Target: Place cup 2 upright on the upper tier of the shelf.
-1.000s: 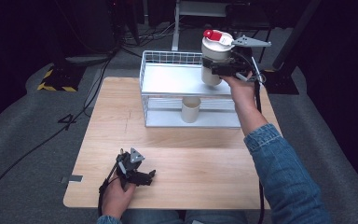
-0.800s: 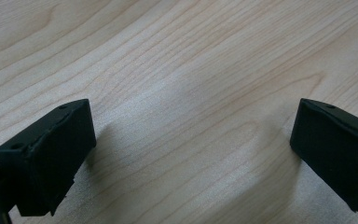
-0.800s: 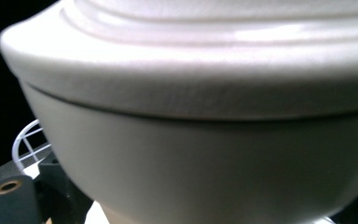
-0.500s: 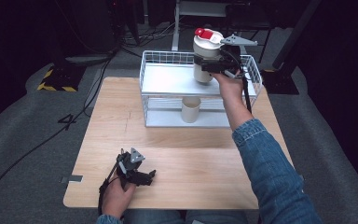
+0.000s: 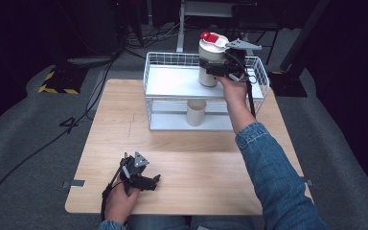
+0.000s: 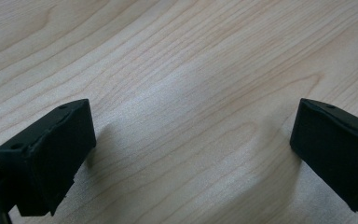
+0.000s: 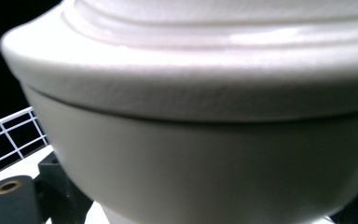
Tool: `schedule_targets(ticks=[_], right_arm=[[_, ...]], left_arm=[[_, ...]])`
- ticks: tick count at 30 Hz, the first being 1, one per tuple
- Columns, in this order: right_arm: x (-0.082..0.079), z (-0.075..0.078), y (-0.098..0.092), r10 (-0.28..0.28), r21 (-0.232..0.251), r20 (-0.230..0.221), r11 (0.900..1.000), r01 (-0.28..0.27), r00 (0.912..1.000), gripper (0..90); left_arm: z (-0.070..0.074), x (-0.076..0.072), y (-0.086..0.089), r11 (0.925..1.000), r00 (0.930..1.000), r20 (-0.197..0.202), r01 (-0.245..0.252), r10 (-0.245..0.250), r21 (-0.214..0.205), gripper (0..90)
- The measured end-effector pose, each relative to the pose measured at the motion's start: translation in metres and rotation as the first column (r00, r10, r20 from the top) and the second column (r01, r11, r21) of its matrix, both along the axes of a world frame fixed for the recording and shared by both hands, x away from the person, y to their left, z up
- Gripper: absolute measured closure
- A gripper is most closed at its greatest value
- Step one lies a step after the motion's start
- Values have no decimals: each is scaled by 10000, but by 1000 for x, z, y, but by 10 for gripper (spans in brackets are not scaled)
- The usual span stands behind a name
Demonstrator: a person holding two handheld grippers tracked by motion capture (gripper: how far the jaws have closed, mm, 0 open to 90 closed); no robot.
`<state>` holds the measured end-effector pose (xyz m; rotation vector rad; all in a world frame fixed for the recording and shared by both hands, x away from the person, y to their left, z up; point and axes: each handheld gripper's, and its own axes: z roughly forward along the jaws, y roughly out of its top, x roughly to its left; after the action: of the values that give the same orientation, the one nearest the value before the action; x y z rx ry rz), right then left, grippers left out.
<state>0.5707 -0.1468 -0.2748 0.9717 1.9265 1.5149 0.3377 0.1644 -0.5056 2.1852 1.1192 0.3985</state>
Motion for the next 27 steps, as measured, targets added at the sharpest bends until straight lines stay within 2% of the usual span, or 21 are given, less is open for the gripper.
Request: schedule_targets(ticks=[9,12,15,27], right_arm=[[2,-5,-5,-142,12,-147,9999,142,9998,105],[2,-5,-6,-92,24,-147,10000,93,9998,104],[1,-4,-5,-49,-177,-89,9998,48,9999,104],[1,-5,-7,-14,-187,-136,9998,12,9999,103]], left_arm=[[0,0,0,10000,10000,-8,-9,8,-23,7],[0,0,0,10000,10000,-8,-9,9,-25,6],[0,0,0,10000,10000,-7,-6,6,-22,6],[0,0,0,10000,10000,-12,-13,13,-25,6]])
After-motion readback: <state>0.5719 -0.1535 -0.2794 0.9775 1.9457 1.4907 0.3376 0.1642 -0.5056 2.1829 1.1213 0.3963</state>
